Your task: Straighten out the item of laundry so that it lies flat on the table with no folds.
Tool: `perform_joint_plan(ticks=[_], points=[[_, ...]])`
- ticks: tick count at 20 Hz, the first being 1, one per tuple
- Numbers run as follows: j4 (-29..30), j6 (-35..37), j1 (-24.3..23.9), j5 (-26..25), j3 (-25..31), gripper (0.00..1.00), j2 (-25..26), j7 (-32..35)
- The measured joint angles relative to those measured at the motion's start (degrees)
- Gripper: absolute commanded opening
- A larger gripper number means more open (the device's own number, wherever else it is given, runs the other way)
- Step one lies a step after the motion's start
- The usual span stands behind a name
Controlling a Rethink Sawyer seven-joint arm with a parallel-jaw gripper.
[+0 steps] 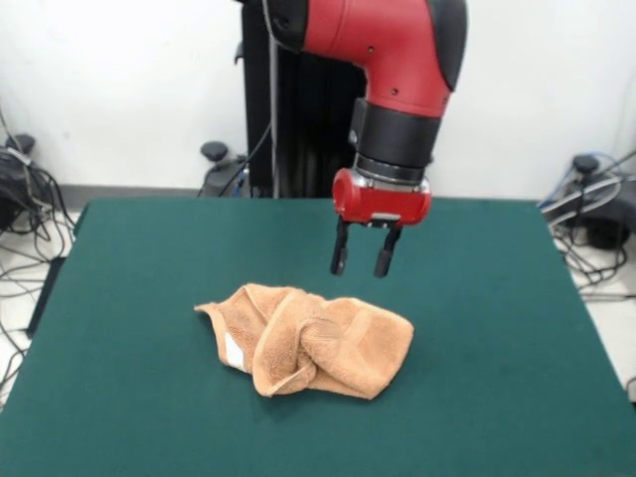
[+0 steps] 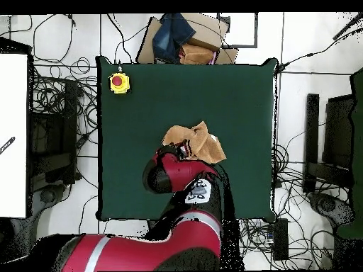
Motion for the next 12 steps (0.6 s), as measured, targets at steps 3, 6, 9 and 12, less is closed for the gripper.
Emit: perform_joint_plan(ticks=[3, 6, 9, 12], points=[[-0.63, -0.33, -0.5, -1.0, 0.0, 1.0, 0.38, 0.0], [-1.47, -0.92, -1.09, -2.42, 0.01, 1.0, 0.76, 0.0], [-1.68, -1.13, -1.48, -2.92, 0.01, 1.0, 0.79, 0.0], [-2.07, -1.31, -1.94, -3.96, 0.0, 1.0, 0.85, 0.0]])
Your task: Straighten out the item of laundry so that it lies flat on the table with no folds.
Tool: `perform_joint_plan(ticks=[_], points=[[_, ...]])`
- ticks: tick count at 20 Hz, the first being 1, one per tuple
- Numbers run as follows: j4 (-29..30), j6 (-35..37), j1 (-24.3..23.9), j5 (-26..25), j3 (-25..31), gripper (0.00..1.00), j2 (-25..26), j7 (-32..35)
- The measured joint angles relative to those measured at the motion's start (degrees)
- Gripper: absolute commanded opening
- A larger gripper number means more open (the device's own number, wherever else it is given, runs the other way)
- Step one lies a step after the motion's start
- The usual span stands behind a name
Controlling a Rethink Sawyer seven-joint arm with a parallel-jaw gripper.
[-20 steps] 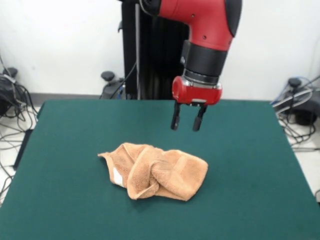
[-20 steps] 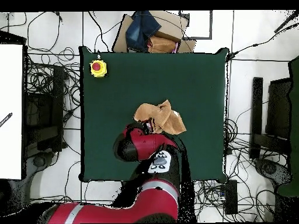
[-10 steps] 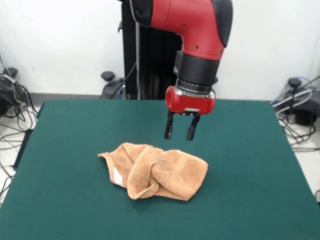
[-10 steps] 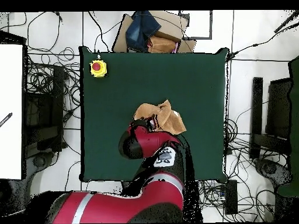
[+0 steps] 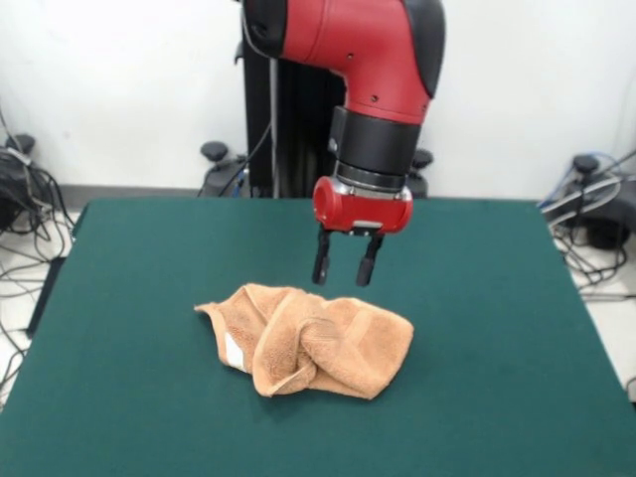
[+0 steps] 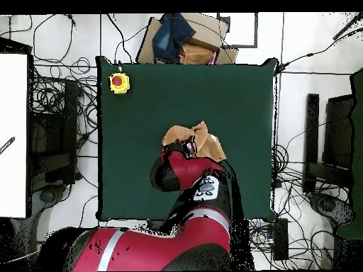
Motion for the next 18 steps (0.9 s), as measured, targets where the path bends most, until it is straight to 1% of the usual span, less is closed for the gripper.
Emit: perform_joint_plan(ticks=[11, 18], points=[[-3.17, -2.42, -0.14, -2.44, 0.01, 1.0, 2.71, 0.0], [-4.53, -4.08, -0.14, -2.68, -0.04, 1.0, 4.56, 0.0]])
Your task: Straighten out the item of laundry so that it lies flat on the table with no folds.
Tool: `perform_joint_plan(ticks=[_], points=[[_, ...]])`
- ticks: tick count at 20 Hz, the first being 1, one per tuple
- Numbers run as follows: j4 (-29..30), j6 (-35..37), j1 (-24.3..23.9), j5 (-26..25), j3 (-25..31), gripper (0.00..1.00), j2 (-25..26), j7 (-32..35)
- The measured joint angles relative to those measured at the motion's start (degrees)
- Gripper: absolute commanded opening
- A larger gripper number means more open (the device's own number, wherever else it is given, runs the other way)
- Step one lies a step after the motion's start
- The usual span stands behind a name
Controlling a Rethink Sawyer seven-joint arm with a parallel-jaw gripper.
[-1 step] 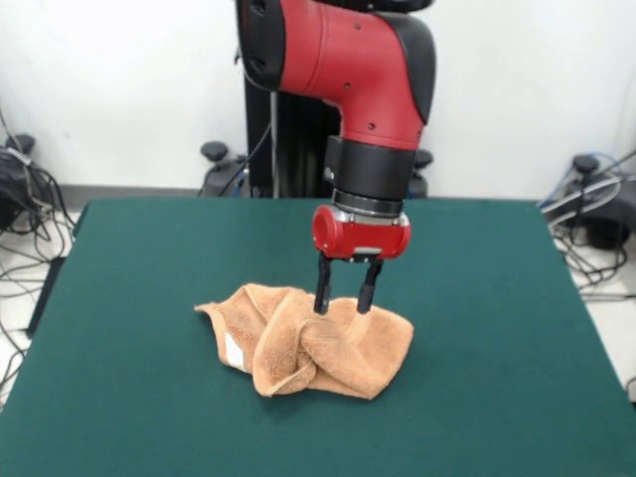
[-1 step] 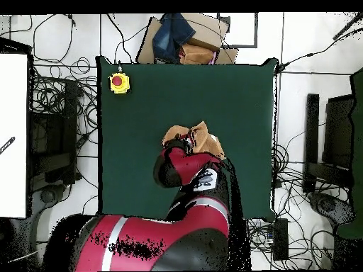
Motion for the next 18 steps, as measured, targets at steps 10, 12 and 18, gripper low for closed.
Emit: perform_joint_plan(ticks=[10, 12, 18], points=[[-1.69, -1.55, 0.13, 0.0, -1.32, 1.0, 2.3, 0.0], [-1.94, -1.56, 0.14, -0.32, -1.38, 1.0, 2.58, 0.0], [-2.23, -1.57, 0.14, -1.88, -1.71, 1.0, 2.58, 0.0]])
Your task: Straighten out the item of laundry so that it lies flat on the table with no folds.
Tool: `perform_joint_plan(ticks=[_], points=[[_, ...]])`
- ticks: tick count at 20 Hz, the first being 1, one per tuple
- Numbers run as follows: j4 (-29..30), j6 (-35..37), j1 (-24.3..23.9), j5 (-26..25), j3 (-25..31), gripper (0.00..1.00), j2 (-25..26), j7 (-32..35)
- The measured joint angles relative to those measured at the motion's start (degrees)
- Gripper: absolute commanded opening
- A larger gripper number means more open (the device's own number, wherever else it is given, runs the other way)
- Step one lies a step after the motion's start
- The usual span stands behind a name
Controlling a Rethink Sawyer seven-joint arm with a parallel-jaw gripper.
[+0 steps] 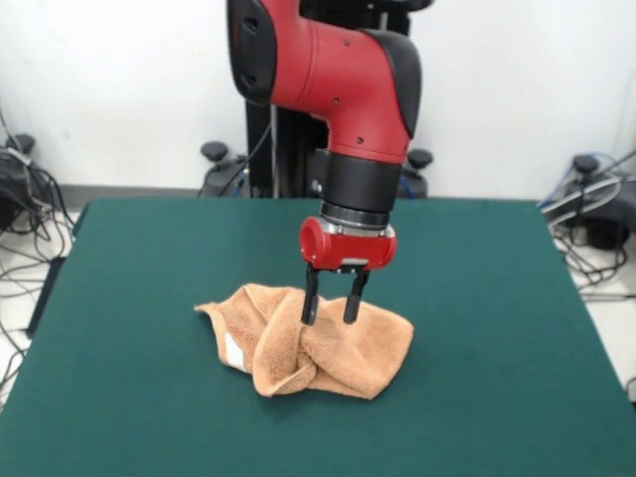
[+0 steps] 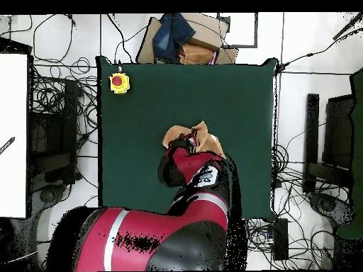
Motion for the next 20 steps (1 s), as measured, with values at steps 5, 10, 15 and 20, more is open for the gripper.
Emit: perform_joint_plan(ticks=[5, 10, 15, 20], points=[[-0.32, 0.01, 0.0, -0.81, -0.98, 1.0, 0.01, 0.0], [-1.04, 0.0, 0.0, -1.25, -2.17, 1.0, 0.0, 0.0], [-1.81, 0.0, -0.02, -1.52, -3.31, 1.0, -0.01, 0.0], [-2.43, 0.0, -0.03, -1.52, -3.33, 1.0, 0.25, 0.0]])
